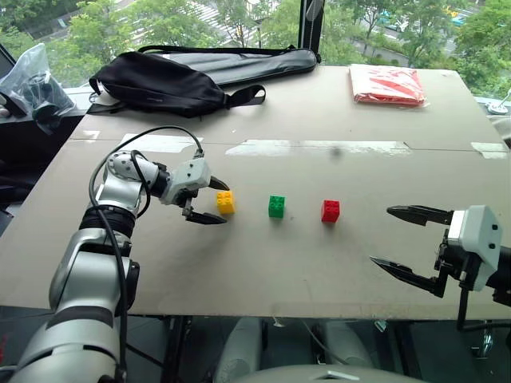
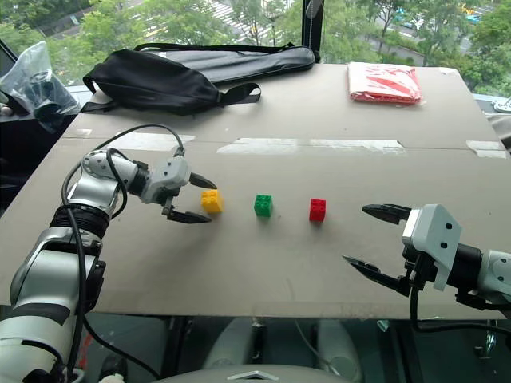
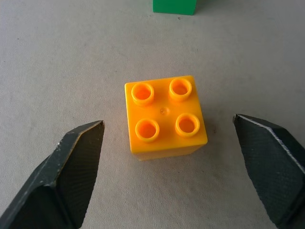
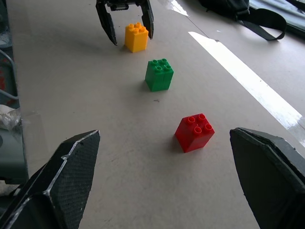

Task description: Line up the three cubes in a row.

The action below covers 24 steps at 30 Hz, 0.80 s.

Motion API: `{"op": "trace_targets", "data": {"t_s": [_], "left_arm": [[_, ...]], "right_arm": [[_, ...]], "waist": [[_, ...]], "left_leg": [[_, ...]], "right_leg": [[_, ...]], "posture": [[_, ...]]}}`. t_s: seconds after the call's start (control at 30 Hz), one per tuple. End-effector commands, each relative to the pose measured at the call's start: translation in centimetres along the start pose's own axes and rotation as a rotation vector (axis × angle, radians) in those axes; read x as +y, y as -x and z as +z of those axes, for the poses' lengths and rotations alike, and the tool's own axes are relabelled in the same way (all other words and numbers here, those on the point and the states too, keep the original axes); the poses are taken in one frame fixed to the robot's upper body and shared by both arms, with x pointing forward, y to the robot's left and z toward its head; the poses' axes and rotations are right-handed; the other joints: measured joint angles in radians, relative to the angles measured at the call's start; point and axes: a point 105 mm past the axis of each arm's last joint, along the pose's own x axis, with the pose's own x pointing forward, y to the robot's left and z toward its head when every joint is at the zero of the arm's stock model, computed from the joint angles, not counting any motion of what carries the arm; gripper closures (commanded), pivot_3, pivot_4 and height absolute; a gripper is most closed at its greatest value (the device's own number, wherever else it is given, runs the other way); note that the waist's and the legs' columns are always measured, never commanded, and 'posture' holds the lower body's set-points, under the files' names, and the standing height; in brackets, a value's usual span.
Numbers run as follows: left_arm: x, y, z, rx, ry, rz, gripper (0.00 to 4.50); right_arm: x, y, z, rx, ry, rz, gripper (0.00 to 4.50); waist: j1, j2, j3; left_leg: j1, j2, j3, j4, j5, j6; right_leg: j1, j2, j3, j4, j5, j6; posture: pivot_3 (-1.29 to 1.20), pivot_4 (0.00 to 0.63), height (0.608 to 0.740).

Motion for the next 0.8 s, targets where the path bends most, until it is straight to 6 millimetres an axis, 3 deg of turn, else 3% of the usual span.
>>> {"op": "trace_targets", "data": {"t_s": [0.03,0.13,0.37,0.43,0.6,0.8], "left_arm": [[0.0,3.1,1.6,-0.114,0.06,0.108,0.06],[-1.7,4.8,1.6,-0.195,0.175,0.231,0.06],[-6.8,6.0,0.8,-0.234,0.377,0.403,0.06],[-8.2,6.1,0.5,-0.228,0.422,0.442,0.06],[-10.7,6.4,-0.4,-0.211,0.498,0.495,0.06],[-12.5,7.2,-0.7,-0.22,0.546,0.513,0.06]], "right_arm": [[-0.5,0.5,0.4,0.0,0.035,-0.047,0.0],[-0.8,0.9,-0.6,0.027,0.008,-0.088,0.0],[-0.9,2.8,-2.4,0.079,-0.049,-0.141,0.0],[-0.8,3.7,-3.1,0.101,-0.069,-0.149,0.0],[-0.6,5.9,-4.6,0.164,-0.103,-0.161,0.0],[-0.4,6.8,-5.1,0.184,-0.111,-0.157,0.0]], "waist": [[-0.006,0.0,0.0],[-0.019,0.001,0.0],[-0.013,0.001,0.0],[-0.003,0.002,0.0],[0.011,0.003,-0.001],[0.006,0.003,-0.001]], "left_leg": [[0.0,0.0,0.0,0.0,0.0,0.0],[0.0,0.001,0.0,0.0,0.0,0.0],[0.003,0.002,0.001,-0.003,0.0,0.0],[0.012,0.002,0.002,-0.008,0.0,0.0],[0.017,0.002,0.003,-0.012,0.0,0.0],[0.018,0.003,0.005,-0.014,0.0,0.0]], "right_leg": [[0.0,0.0,0.0,0.0,0.0,0.0],[0.0,0.0,0.001,0.0,0.0,0.0],[0.002,-0.004,0.004,-0.002,0.0,0.0],[0.01,-0.006,0.006,-0.005,0.0,0.0],[0.012,-0.006,0.009,-0.007,0.0,-0.001],[0.012,-0.006,0.011,-0.009,0.0,-0.001]], "posture": [[0.0,0.15,0.74],[0.0,0.15,0.74],[0.0,0.15,0.74],[0.0,0.15,0.74],[0.0,0.15,0.74],[0.0,0.15,0.74]]}}
